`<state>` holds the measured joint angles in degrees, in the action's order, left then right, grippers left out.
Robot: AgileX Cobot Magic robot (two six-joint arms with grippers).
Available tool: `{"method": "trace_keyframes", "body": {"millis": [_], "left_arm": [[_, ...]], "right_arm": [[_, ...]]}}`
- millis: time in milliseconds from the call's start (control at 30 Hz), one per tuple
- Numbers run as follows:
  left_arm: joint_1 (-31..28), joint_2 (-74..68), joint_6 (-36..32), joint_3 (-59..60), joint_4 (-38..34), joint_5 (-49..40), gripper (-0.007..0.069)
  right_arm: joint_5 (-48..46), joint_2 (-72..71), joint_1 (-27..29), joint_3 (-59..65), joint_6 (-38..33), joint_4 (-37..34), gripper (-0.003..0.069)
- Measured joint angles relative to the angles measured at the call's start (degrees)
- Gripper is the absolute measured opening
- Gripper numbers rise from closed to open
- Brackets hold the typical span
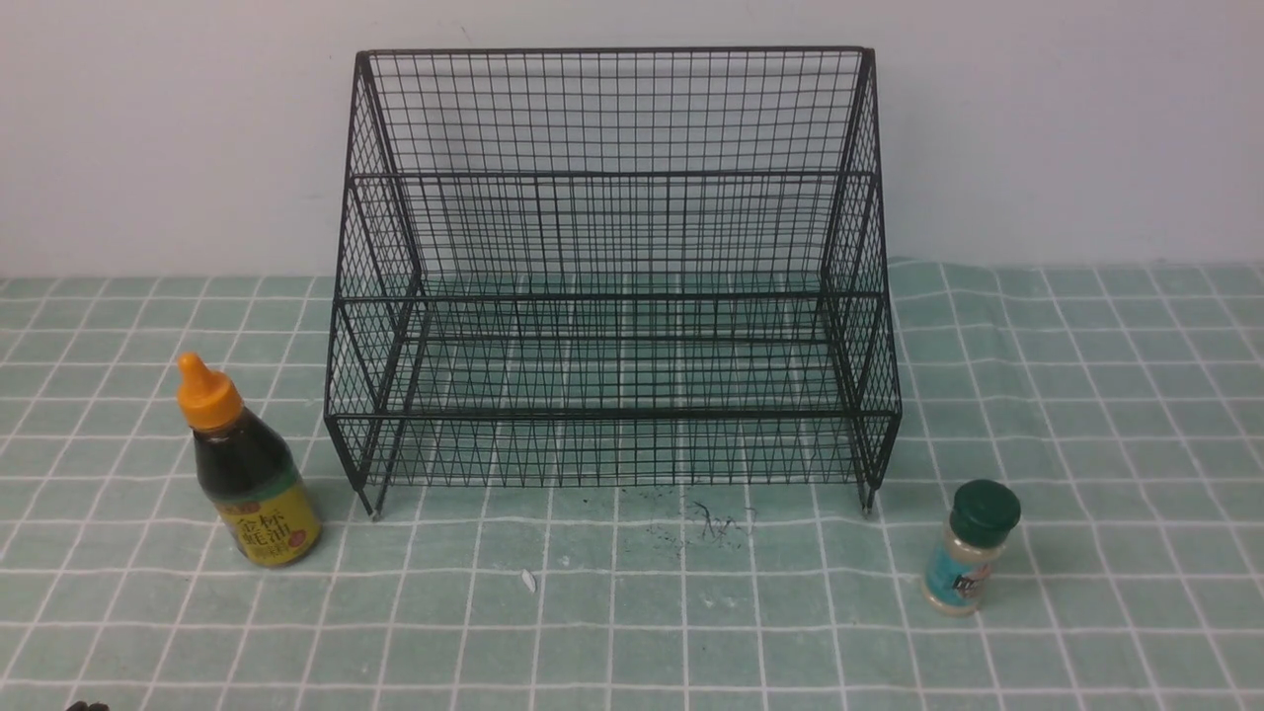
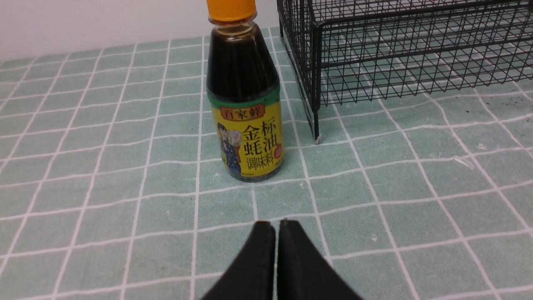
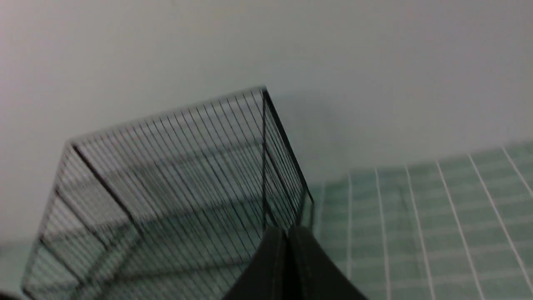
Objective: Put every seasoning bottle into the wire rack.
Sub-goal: Use the right arm to grab the condiment bottle closest to it
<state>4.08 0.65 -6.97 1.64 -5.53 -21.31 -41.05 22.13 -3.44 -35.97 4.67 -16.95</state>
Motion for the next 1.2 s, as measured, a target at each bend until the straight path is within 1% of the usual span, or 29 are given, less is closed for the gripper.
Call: {"method": "trace_keyframes", "body": {"millis": [33, 67, 100, 133, 167, 200, 233, 333, 400, 433, 467, 500, 600, 633, 667, 700, 800, 867, 967, 1067, 1100, 1133, 1167, 1200], "left_arm": [[0.00, 0.00, 0.00, 0.00, 0.00, 0.00, -0.0006], [0.00, 0.00, 0.00, 0.00, 0.00, 0.00, -0.0006], [0.00, 0.00, 0.00, 0.00, 0.00, 0.00, -0.0006], [0.00, 0.00, 0.00, 0.00, 0.00, 0.00, -0.0006], [0.00, 0.00, 0.00, 0.00, 0.00, 0.00, -0.0006], [0.00, 0.00, 0.00, 0.00, 0.00, 0.00, -0.0006], [0.00, 0.00, 0.00, 0.00, 0.00, 0.00, -0.0006], [0.00, 0.00, 0.00, 0.00, 0.00, 0.00, -0.0006], [0.00, 0.00, 0.00, 0.00, 0.00, 0.00, -0.0006], [0.00, 0.00, 0.00, 0.00, 0.00, 0.00, -0.0006], [0.00, 0.00, 0.00, 0.00, 0.00, 0.00, -0.0006], [0.00, 0.00, 0.00, 0.00, 0.00, 0.00, -0.0006], [0.00, 0.00, 0.00, 0.00, 0.00, 0.00, -0.0006], [0.00, 0.00, 0.00, 0.00, 0.00, 0.00, -0.0006], [0.00, 0.00, 0.00, 0.00, 0.00, 0.00, -0.0006], [0.00, 0.00, 0.00, 0.00, 0.00, 0.00, -0.0006], [0.00, 0.00, 0.00, 0.00, 0.00, -0.01, -0.0006], [0.00, 0.00, 0.00, 0.00, 0.00, -0.01, -0.0006], [0.00, 0.00, 0.00, 0.00, 0.00, -0.01, -0.0006], [0.00, 0.00, 0.00, 0.00, 0.00, -0.01, -0.0006], [0.00, 0.00, 0.00, 0.00, 0.00, -0.01, -0.0006], [0.00, 0.00, 0.00, 0.00, 0.00, -0.01, -0.0006], [0.00, 0.00, 0.00, 0.00, 0.00, -0.01, -0.0006], [0.00, 0.00, 0.00, 0.00, 0.00, -0.01, -0.0006]], "right_arm": [[-4.16, 3.99, 0.00, -2.44, -1.87, 0.19, -0.0012], [-4.92, 5.58, 0.00, -2.89, -2.17, 0.22, -0.0012], [-9.53, 11.16, 0.00, -6.01, -3.79, 0.71, -0.0010], [-12.58, 16.60, 0.00, -8.24, -3.97, 1.40, -0.0004], [-12.90, 17.37, 0.00, -8.24, -3.97, 1.48, -0.0003], [-14.94, 23.34, 0.00, -10.74, -4.15, 2.23, 0.0014], [-15.07, 24.77, 0.00, -11.03, -4.24, 2.31, 0.0020], [-16.26, 36.09, -0.05, -15.68, -5.34, 2.13, 0.0096], [-16.21, 41.10, -0.44, -17.59, -6.33, 1.33, 0.0149], [-16.21, 41.60, -0.54, -17.78, -6.49, 1.33, 0.0155], [-16.03, 44.03, -1.19, -18.63, -7.11, 1.22, 0.0188], [-15.53, 47.52, -2.66, -19.58, -7.71, 1.22, 0.0244], [-13.48, 52.54, -6.40, -20.98, -8.14, 2.08, 0.0344], [-13.03, 52.85, -7.00, -21.05, -8.14, 2.25, 0.0358], [-11.11, 55.17, -9.01, -21.44, -8.14, 3.81, 0.0407], [-9.49, 56.51, -10.29, -21.50, -7.78, 4.98, 0.0441], [-5.73, 60.14, -12.97, -21.73, -6.11, 7.98, 0.0521], [-3.65, 62.76, -13.95, -21.79, -5.33, 10.06, 0.0559], [-1.95, 66.73, -14.21, -21.90, -4.67, 11.72, 0.0581], [-1.77, 69.15, -14.21, -21.90, -4.67, 12.03, 0.0580], [-1.84, 70.62, -14.21, -21.90, -4.67, 12.03, 0.0569], [-2.06, 71.80, -14.21, -21.90, -4.67, 12.03, 0.0537], [-2.14, 71.94, -14.21, -21.90, -4.67, 12.03, 0.0530], [-2.59, 72.62, -14.21, -21.90, -4.67, 12.03, 0.0449]]}}
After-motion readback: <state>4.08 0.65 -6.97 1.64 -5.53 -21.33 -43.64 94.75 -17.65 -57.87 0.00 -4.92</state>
